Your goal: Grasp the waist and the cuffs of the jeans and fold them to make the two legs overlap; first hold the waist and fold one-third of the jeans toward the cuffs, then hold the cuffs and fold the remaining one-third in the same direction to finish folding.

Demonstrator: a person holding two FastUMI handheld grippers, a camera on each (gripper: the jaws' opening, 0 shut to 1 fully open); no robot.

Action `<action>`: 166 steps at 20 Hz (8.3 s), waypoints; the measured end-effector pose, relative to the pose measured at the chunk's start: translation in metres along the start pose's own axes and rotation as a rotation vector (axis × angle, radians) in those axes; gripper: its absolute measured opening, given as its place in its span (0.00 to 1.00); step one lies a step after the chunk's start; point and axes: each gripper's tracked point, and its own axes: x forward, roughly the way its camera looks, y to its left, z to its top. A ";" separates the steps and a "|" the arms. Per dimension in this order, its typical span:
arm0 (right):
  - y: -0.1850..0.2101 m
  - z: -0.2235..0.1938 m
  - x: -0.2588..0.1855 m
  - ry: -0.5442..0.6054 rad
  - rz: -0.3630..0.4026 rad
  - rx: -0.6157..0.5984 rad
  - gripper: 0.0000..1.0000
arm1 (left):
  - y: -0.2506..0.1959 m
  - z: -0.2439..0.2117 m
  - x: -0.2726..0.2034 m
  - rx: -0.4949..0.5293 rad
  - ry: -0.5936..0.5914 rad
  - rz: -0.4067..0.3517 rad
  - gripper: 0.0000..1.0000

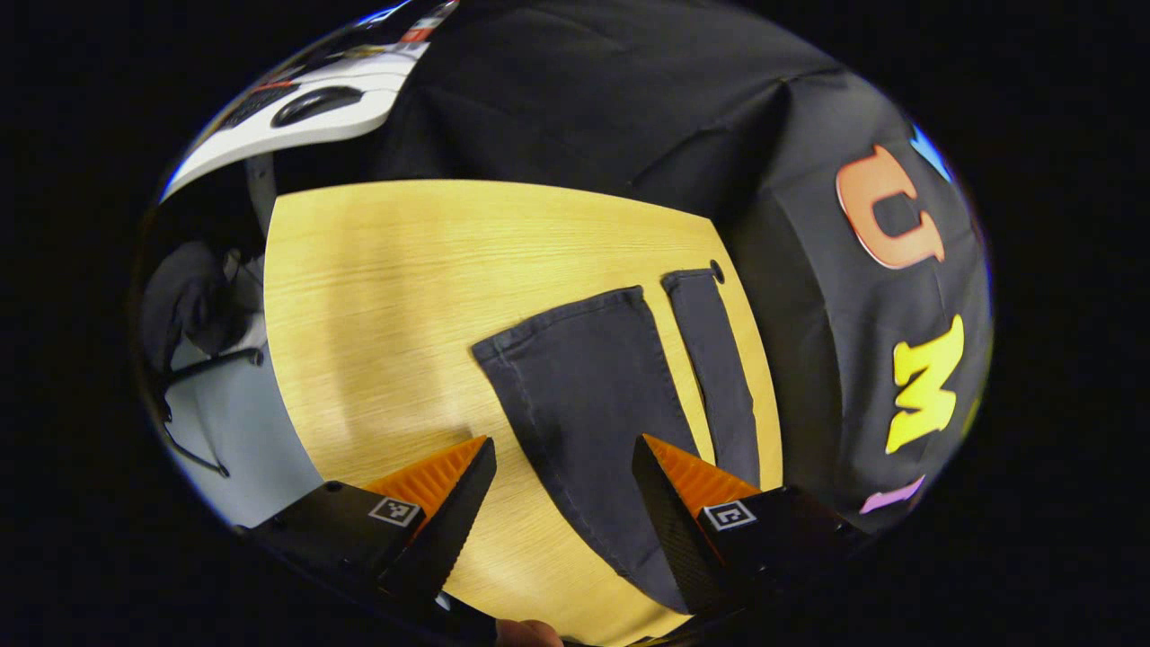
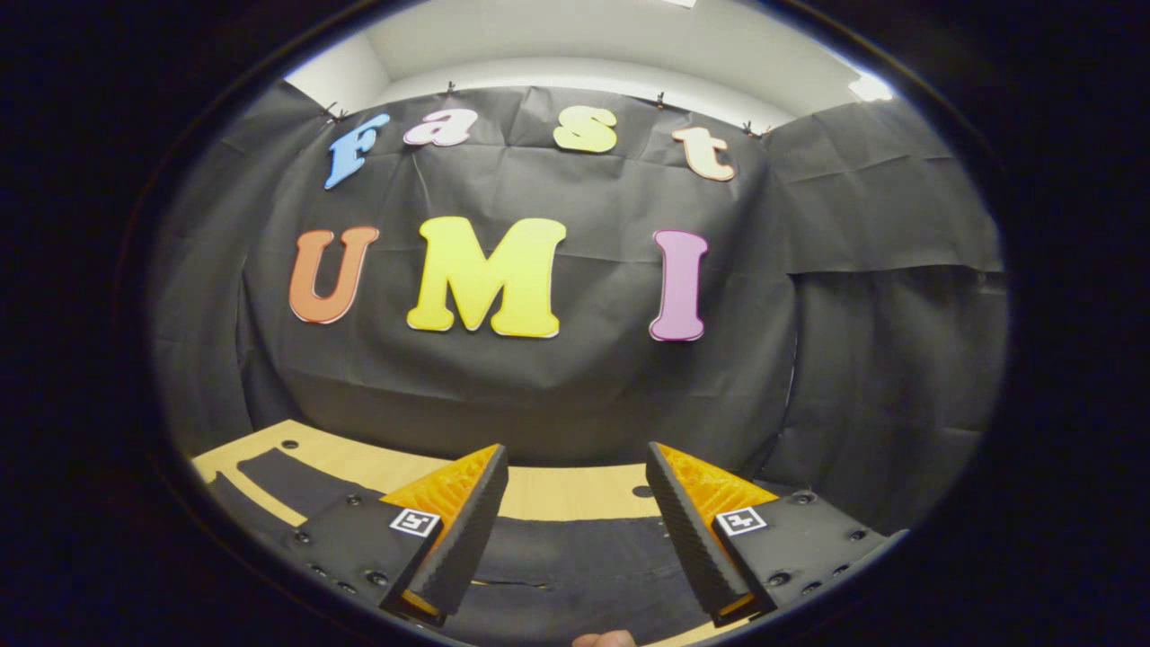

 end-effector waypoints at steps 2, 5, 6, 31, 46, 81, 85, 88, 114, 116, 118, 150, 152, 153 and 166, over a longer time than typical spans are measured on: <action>-0.009 0.000 0.000 0.006 -0.019 0.001 0.94 | 0.009 0.009 0.007 -0.054 0.027 0.005 0.98; -0.020 0.002 -0.002 0.001 -0.051 0.000 0.95 | 0.007 0.011 0.020 -0.106 0.041 -0.002 0.98; -0.023 0.001 -0.003 0.004 -0.058 -0.001 0.95 | 0.003 0.012 0.025 -0.108 0.040 -0.009 0.98; -0.195 -0.217 -0.012 0.782 -0.428 0.781 0.92 | -0.014 0.023 0.076 -0.218 0.091 -0.100 0.04; -0.138 -0.281 -0.001 0.962 -0.389 1.175 0.88 | -0.016 0.026 0.074 -0.238 0.127 -0.089 0.04; -0.110 -0.154 0.202 0.624 -0.043 1.273 0.12 | -0.239 0.101 0.146 -0.387 0.009 -0.277 0.04; -0.100 -0.178 0.241 0.643 -0.062 1.289 0.13 | -0.250 0.103 0.194 -0.381 0.008 -0.227 0.03; -0.092 -0.206 0.261 0.669 -0.091 1.257 0.13 | -0.246 0.099 0.224 -0.342 0.001 -0.167 0.04; -0.055 -0.166 0.232 0.598 0.073 1.054 0.98 | -0.343 0.096 0.125 0.179 -0.212 -0.414 0.99; -0.064 -0.161 0.208 0.603 0.075 0.993 0.98 | -0.353 0.091 0.096 0.245 -0.254 -0.459 0.99; -0.074 -0.160 0.186 0.602 0.059 0.967 0.98 | -0.359 0.086 0.070 0.320 -0.311 -0.491 0.99; -0.107 -0.265 0.155 0.664 -0.092 1.378 0.95 | -0.357 -0.076 -0.105 1.257 -0.639 -0.574 1.00; -0.107 -0.270 0.165 0.666 -0.105 1.428 0.87 | -0.356 -0.073 -0.103 1.252 -0.629 -0.560 1.00; -0.107 -0.275 0.168 0.667 -0.115 1.443 0.80 | -0.355 -0.073 -0.103 1.251 -0.630 -0.556 1.00; -0.111 -0.278 0.164 0.655 -0.190 1.173 0.05 | -0.352 -0.070 -0.099 1.267 -0.617 -0.548 1.00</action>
